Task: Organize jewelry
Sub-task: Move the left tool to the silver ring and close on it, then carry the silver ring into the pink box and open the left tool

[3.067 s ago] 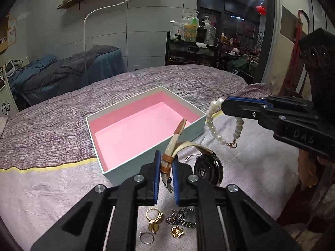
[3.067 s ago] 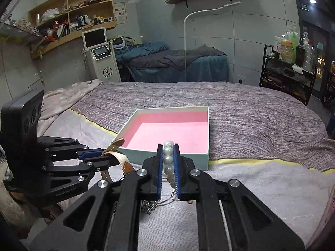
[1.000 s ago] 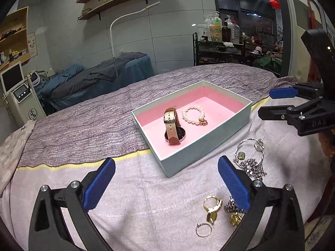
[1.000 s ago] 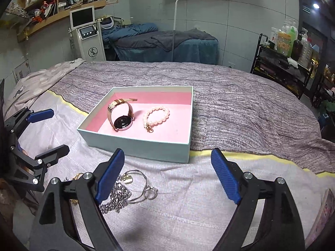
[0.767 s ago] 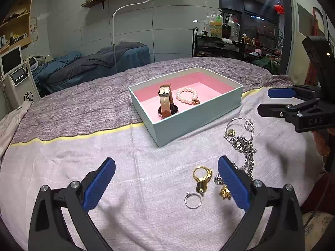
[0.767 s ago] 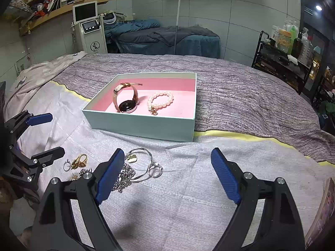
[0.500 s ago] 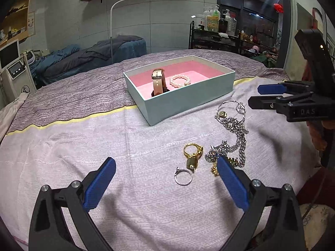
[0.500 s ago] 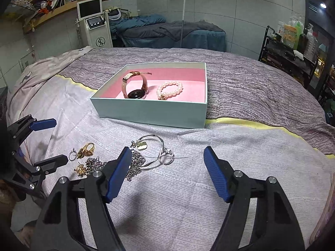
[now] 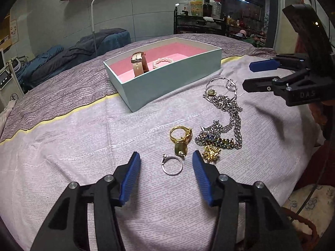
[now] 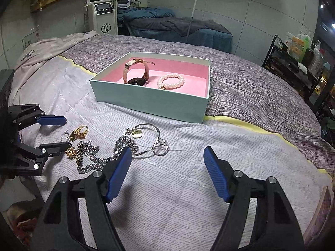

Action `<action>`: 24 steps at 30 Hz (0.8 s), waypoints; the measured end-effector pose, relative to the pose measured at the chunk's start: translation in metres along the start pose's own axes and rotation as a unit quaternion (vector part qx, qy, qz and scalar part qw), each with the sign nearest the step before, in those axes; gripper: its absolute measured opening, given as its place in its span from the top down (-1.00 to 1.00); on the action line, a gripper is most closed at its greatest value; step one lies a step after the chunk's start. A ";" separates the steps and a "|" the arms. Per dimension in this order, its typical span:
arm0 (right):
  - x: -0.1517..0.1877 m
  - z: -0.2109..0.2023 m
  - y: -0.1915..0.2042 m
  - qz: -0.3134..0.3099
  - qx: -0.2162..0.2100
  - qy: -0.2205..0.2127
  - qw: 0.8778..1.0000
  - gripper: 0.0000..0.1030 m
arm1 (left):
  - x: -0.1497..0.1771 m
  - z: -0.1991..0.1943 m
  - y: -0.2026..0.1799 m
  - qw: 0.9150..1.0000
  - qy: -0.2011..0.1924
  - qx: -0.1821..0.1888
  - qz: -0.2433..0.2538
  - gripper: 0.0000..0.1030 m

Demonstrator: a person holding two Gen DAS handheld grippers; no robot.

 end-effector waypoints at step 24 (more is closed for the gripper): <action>-0.005 0.038 0.011 -0.051 -0.042 0.019 0.998 0.59 | -0.003 0.002 0.000 0.999 0.001 0.032 -0.027 0.64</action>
Point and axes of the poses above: each gripper's, at about its wrist camera, not at the fingertips, and z roughly the way its jaws point, y to its left, x to its underside, the point moved 5 cm from there along z, roughly the way its jaws point, and after that the axes turned 12 degrees about -z, right-handed, at the moved point
